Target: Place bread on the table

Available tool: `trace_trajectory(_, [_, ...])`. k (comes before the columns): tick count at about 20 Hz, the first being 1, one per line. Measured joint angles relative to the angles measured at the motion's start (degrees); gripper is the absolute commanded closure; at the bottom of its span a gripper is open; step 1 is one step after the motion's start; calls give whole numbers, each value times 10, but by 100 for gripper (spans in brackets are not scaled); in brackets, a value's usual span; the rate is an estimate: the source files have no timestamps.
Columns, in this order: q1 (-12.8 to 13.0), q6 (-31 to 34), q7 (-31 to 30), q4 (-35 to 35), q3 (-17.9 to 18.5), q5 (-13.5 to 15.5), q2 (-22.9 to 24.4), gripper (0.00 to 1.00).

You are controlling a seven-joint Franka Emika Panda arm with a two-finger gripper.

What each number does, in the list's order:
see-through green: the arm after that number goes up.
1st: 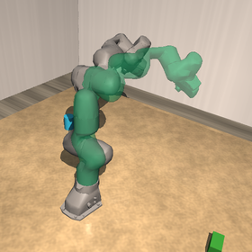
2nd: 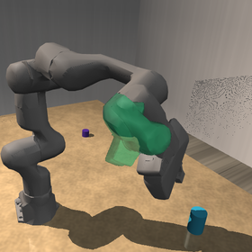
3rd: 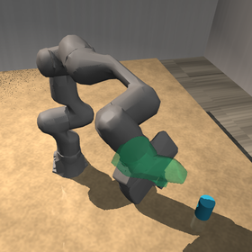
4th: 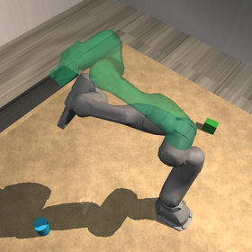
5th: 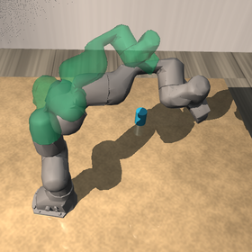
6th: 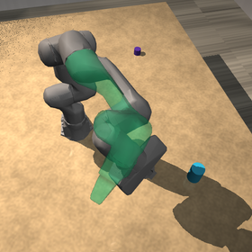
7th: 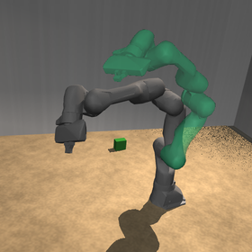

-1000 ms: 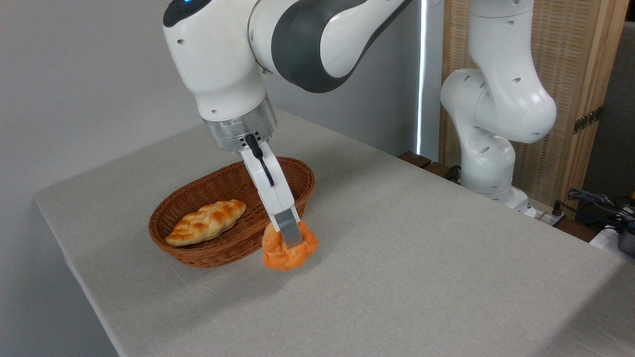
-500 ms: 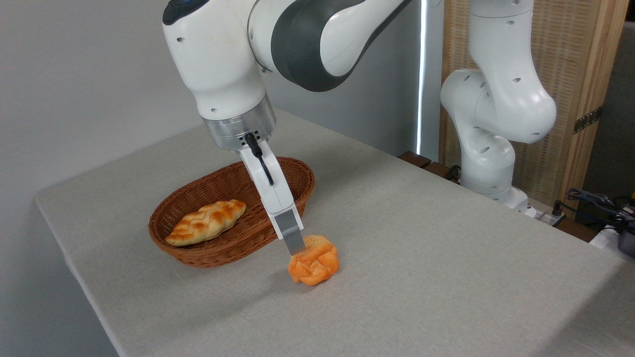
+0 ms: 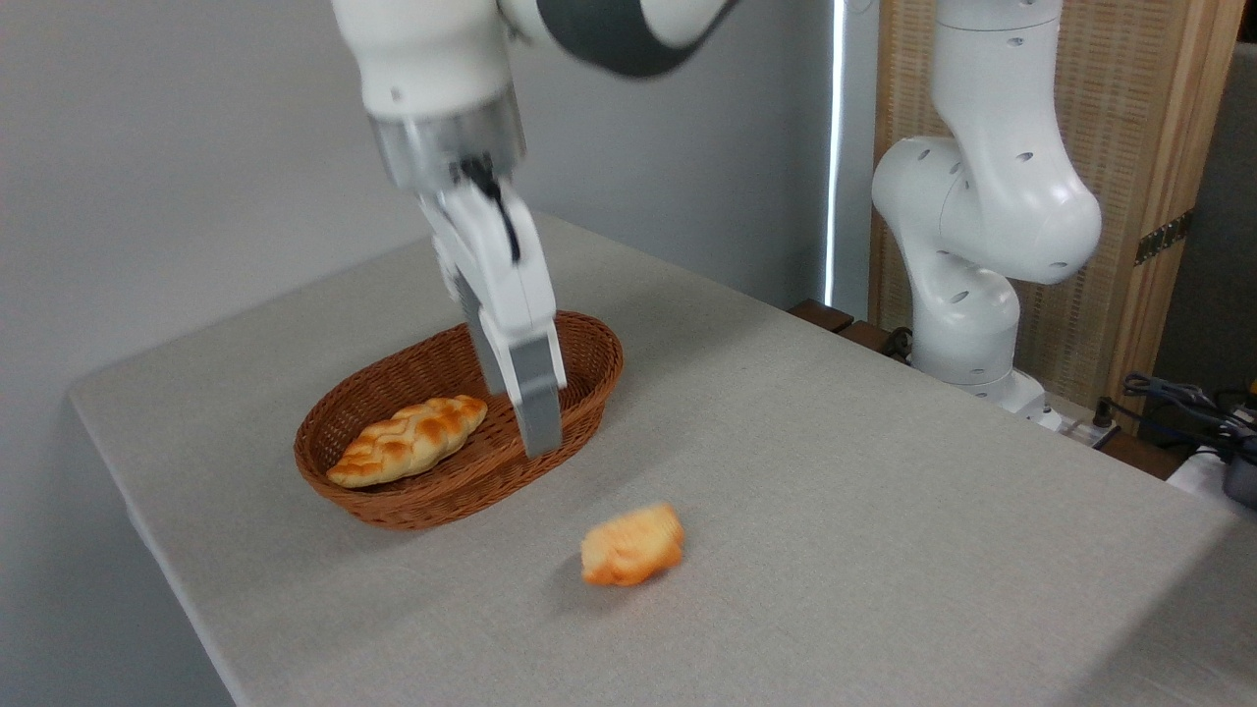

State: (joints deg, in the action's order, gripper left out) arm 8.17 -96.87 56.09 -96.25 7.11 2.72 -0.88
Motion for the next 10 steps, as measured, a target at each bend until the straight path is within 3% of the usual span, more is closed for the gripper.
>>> trace_trajectory(3, [1, 1, -89, 21, 0, 0, 3, 0])
trace_trajectory(10, [0, 1, -115, 22, 3, 0, 1, 0])
